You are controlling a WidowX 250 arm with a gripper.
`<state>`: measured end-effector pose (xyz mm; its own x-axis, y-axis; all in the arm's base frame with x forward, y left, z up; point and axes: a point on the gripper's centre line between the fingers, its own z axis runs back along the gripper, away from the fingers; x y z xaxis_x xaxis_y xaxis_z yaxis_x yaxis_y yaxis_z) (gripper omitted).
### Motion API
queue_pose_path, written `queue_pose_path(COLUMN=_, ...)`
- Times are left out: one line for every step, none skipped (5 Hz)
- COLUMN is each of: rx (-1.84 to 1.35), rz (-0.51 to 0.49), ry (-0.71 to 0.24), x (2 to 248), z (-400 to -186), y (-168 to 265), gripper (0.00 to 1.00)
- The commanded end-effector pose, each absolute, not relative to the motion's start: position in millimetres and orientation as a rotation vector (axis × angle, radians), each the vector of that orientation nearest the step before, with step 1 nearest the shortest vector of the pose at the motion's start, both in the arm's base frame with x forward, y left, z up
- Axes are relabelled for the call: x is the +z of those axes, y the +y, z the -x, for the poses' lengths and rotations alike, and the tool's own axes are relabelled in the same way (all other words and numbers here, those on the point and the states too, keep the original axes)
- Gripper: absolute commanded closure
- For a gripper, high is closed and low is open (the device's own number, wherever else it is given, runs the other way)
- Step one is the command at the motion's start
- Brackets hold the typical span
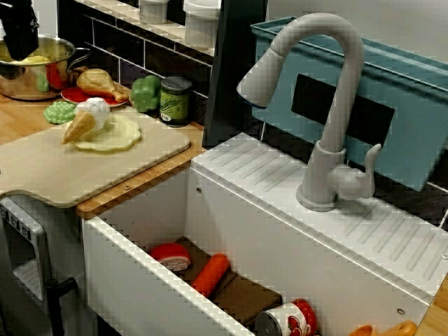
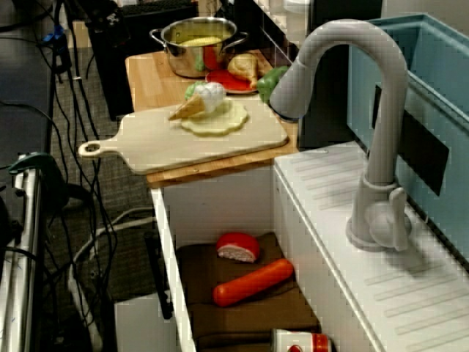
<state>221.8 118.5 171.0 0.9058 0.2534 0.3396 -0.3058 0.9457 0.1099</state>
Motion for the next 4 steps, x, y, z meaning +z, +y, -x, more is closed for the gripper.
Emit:
queue_pose_path(rx=0.345, rz=-0.149, ry=-0.365, x=169, z=-263, y=148, gripper=0.00)
queue_pose_path(rx=0.393, rz=-0.122, ry=-0.372, x=159, z=-278, y=157, gripper=0.00)
queue_pose_path(rx=0.409, rz=-0.100, ry=-0.345, x=158, z=-282, y=158, gripper=0.00)
queue_pose_path(rx=0.409, rz=-0.100, ry=-0.345, x=158, z=-282, y=158, gripper=0.00)
